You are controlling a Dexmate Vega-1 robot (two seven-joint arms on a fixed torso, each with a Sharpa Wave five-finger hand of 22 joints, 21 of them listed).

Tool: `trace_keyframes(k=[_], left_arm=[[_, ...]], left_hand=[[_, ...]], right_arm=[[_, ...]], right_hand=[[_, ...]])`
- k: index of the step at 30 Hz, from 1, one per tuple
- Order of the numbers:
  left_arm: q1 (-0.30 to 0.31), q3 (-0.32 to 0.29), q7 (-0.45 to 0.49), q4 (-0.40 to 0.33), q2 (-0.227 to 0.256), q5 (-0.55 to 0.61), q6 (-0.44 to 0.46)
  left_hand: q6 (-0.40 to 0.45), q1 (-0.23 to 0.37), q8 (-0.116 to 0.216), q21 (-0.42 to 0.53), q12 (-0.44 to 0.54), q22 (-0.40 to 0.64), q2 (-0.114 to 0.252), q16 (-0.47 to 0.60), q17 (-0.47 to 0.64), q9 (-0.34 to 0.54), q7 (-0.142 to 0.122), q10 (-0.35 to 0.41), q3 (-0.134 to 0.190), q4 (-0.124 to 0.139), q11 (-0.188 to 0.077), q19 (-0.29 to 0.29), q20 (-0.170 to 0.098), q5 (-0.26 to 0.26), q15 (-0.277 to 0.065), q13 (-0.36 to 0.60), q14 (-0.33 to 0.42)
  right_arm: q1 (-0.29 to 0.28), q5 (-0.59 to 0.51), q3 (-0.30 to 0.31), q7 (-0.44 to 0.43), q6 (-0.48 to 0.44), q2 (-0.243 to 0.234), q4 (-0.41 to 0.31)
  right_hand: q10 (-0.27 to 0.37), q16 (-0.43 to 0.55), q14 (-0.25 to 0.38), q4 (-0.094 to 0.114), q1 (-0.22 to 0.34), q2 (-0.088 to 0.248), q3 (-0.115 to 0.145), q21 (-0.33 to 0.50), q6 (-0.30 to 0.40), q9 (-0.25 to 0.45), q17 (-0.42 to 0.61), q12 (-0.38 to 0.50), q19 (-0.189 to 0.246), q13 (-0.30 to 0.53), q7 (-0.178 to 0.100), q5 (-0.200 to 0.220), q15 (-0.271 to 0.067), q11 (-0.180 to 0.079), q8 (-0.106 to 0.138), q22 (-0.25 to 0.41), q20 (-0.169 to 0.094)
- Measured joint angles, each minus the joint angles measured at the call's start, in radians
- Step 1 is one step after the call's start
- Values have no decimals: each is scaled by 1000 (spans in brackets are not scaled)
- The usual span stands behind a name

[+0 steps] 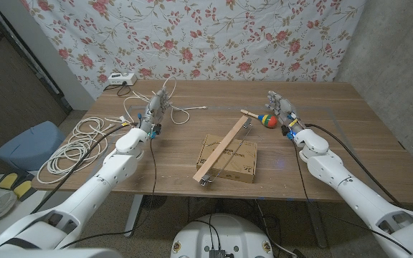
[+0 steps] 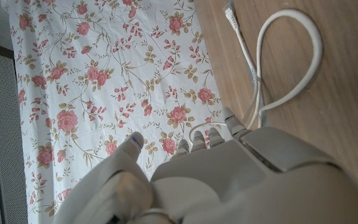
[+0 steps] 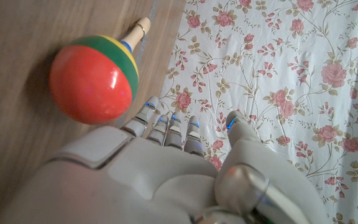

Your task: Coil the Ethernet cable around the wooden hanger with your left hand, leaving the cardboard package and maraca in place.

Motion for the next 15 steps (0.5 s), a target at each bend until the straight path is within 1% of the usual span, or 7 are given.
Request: trace_keyframes(k=[2, 3, 9, 10, 11, 13, 15], left_arm=[[0, 0, -8, 0, 0, 1, 0], [-37, 7, -14, 43, -5, 1, 0], [-45, 9, -34, 54, -7, 4, 1], [-71, 13, -35, 89, -16, 5, 0], [-73, 13, -36, 92, -16, 6, 0], [-80, 14, -36, 101, -19, 7, -2], [-80, 14, -36, 101, -19, 8, -3]], left_hand=[[0, 0, 0, 0, 0, 0, 0, 0, 0, 0, 0, 0, 0, 0, 0, 0, 0, 0, 0, 0, 0], [0, 0, 0, 0, 0, 0, 0, 0, 0, 0, 0, 0, 0, 0, 0, 0, 0, 0, 0, 0, 0], [0, 0, 0, 0, 0, 0, 0, 0, 0, 0, 0, 0, 0, 0, 0, 0, 0, 0, 0, 0, 0], [0, 0, 0, 0, 0, 0, 0, 0, 0, 0, 0, 0, 0, 0, 0, 0, 0, 0, 0, 0, 0], [0, 0, 0, 0, 0, 0, 0, 0, 0, 0, 0, 0, 0, 0, 0, 0, 0, 0, 0, 0, 0], [0, 0, 0, 0, 0, 0, 0, 0, 0, 0, 0, 0, 0, 0, 0, 0, 0, 0, 0, 0, 0], [0, 0, 0, 0, 0, 0, 0, 0, 0, 0, 0, 0, 0, 0, 0, 0, 0, 0, 0, 0, 0]], right_arm=[[6, 0, -8, 0, 0, 3, 4], [10, -36, -14, -12, 1, 3, 7], [24, -52, -37, -22, 3, -5, 1], [26, -147, -41, -83, 20, -9, -6], [28, -159, -45, -91, 21, -13, -10], [32, -208, -54, -115, 21, -27, -28], [34, -208, -61, -115, 21, -38, -42]], right_hand=[[3, 0, 0, -5, 8, -4, 5, 0, 4, 0, 0, 0, 0, 0, -4, 0, 0, -3, 0, 0, 0], [3, 0, 0, -6, 19, -6, 6, 0, 6, 0, 0, 0, 2, 0, -6, 0, 0, -3, 0, 0, -2], [18, 4, 18, -23, 41, -1, 23, 0, 16, 0, -3, 6, 13, -1, -16, 0, -10, -18, 4, 0, -12], [20, 4, 22, -27, 49, 1, 27, 0, 20, 0, -3, 8, 16, -2, -20, 0, -7, -20, 4, 0, -9], [25, 4, 27, -29, 52, -2, 29, 0, 23, 0, -3, 8, 18, -3, -23, 0, -12, -18, 7, 0, -7], [30, 4, 37, -34, 66, 0, 33, 0, 24, 0, -3, 8, 26, -3, -24, 0, -2, -15, 7, 0, -10], [38, 4, 47, -44, 72, 0, 35, -2, 29, 0, -3, 8, 30, -3, -29, 0, 0, -16, 7, 0, -5]])
